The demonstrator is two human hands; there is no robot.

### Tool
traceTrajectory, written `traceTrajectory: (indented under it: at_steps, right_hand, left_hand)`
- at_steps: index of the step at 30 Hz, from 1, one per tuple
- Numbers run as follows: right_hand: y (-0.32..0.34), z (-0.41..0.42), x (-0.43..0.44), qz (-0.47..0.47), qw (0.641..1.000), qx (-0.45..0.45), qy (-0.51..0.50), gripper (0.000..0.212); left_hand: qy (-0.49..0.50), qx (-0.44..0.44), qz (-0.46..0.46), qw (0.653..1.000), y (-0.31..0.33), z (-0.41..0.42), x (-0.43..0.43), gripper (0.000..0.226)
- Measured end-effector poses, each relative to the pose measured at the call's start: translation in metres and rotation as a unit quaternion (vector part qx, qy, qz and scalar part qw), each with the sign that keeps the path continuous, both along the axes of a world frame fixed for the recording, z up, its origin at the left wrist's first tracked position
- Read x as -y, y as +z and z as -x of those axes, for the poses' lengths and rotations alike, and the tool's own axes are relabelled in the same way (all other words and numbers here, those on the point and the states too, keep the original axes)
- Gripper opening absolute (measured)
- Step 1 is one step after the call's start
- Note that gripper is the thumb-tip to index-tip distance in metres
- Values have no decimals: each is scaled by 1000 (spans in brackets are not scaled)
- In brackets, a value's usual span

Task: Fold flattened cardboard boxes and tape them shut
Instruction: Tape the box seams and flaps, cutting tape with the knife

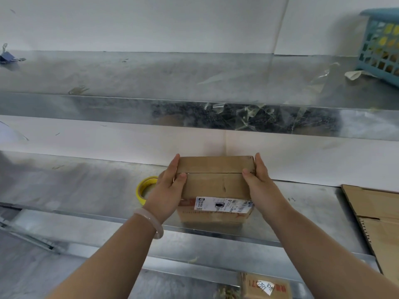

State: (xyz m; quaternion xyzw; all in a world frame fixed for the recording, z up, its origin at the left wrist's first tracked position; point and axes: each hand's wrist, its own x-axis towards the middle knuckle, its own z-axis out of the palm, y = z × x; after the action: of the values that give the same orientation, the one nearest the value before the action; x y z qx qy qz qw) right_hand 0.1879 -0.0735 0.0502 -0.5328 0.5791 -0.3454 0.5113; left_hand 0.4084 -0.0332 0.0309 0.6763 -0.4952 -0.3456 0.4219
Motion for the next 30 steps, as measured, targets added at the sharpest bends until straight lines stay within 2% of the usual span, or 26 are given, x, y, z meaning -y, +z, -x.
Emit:
traceTrajectory:
  at_steps: [3, 6, 9, 10, 12, 14, 15, 18, 20, 23, 25, 28, 30]
  right_hand:
    - [-10, 2, 6, -50, 992, 109, -36, 52]
    - [-13, 4, 12, -90, 988, 120, -32, 50]
    - [-9, 6, 18, -83, 996, -38, 17, 61]
    - [-6, 5, 17, -59, 994, -91, 24, 63]
    - [-2, 1, 12, 54, 981, -183, 32, 64]
    - [0, -2, 9, 165, 943, -282, 64, 60]
    - [-1, -1, 10, 195, 919, -330, 94, 60]
    - [0, 4, 16, 206, 855, -446, 163, 75]
    - [2, 5, 18, 217, 827, -488, 175, 87]
    - [7, 5, 23, 203, 818, -499, 199, 73]
    - [13, 4, 24, 204, 800, -522, 213, 67]
    - [17, -8, 16, 229, 779, -549, 200, 65]
    - [17, -24, 4, 272, 771, -529, 227, 74]
  left_hand:
    - [-4, -13, -16, 1000, -2, -2, 13, 47]
    - [-13, -28, -13, 999, -5, -2, 19, 50]
    - [-29, 21, 6, 999, -3, -2, 20, 52]
    - [-37, 65, 28, 997, -3, -3, 20, 52]
    - [-60, 151, 78, 984, -4, -6, 18, 49]
    - [-86, 230, 96, 965, -3, -10, 20, 49]
    - [-99, 277, 91, 951, -1, -12, 22, 56]
    - [-131, 400, 75, 904, 6, -19, 26, 78]
    - [-149, 420, 64, 893, 8, -20, 27, 75]
    - [-166, 423, 58, 889, 11, -21, 32, 68]
    - [-174, 444, 51, 878, 11, -23, 35, 70]
    - [-175, 486, 57, 855, 16, -18, 33, 76]
    - [-194, 509, 82, 835, 18, -8, 27, 71]
